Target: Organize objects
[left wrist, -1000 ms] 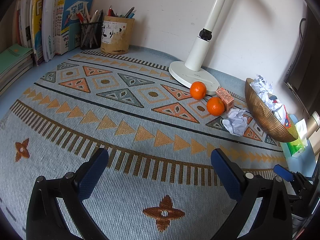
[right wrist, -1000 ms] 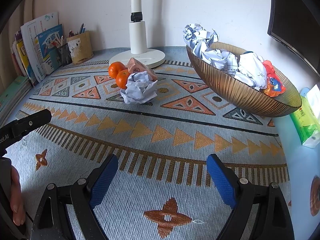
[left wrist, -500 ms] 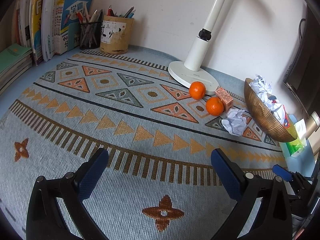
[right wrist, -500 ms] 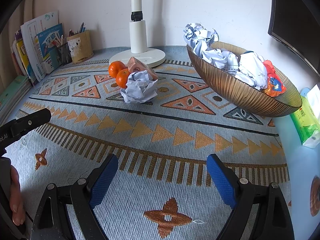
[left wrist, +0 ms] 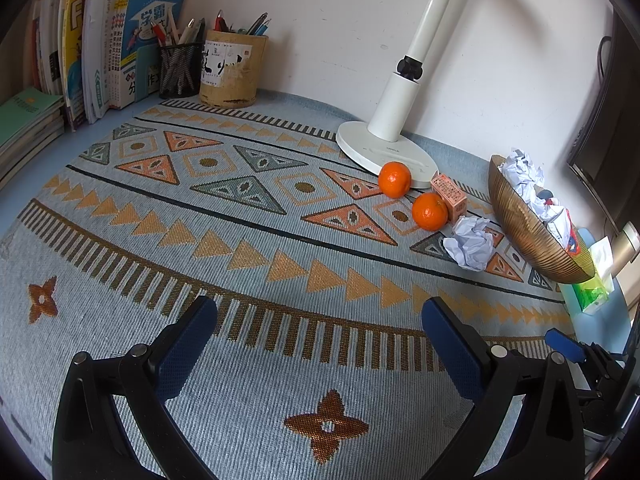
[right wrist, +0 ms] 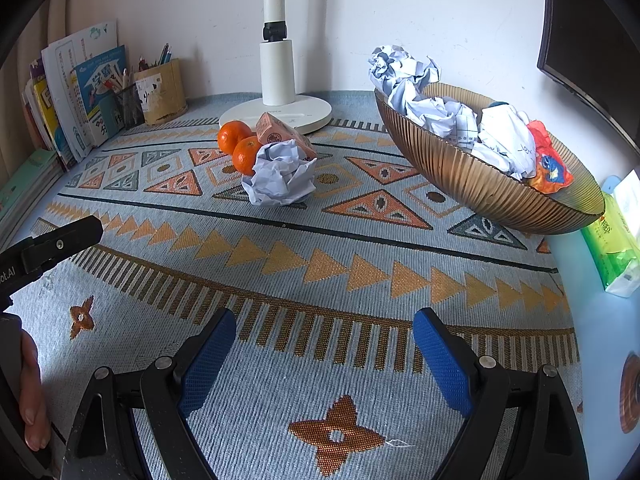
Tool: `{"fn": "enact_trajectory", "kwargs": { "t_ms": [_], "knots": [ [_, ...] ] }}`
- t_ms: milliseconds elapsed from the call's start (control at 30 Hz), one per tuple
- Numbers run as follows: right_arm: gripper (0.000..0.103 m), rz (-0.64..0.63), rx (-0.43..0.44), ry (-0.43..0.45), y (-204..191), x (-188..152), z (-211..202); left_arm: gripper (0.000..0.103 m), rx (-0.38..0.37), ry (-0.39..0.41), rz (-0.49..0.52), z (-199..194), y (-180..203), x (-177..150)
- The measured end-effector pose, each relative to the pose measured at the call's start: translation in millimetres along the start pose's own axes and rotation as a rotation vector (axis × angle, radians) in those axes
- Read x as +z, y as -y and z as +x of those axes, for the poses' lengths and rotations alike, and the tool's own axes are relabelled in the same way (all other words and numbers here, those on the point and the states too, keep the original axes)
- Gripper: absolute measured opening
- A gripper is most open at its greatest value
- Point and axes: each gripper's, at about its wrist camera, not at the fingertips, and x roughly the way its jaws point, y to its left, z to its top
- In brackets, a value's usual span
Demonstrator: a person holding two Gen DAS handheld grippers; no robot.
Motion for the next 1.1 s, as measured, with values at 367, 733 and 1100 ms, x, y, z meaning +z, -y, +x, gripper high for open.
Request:
{"fn": "enact_trajectory", "kwargs": {
  "t_ms": [367,733,1100],
  "knots": [
    [0.089,-0.006,0.002,-0.004,-0.8,0.6,0.2,0.102,0.001,-0.005,0.0,1.5,1.4,-1.1],
    [0.089,-0.009,0.004,-0.006,-1.4,0.4,-0.1,0.102,-0.001,-0.008,-0.001,2.1,1.1,-1.6],
    [0.089,-0.012,0.005,-0.009,-0.6,0.6,0.8,0.102,-0.019,-0.006,-0.009,1.8,-2.6,-1.4]
  ]
}}
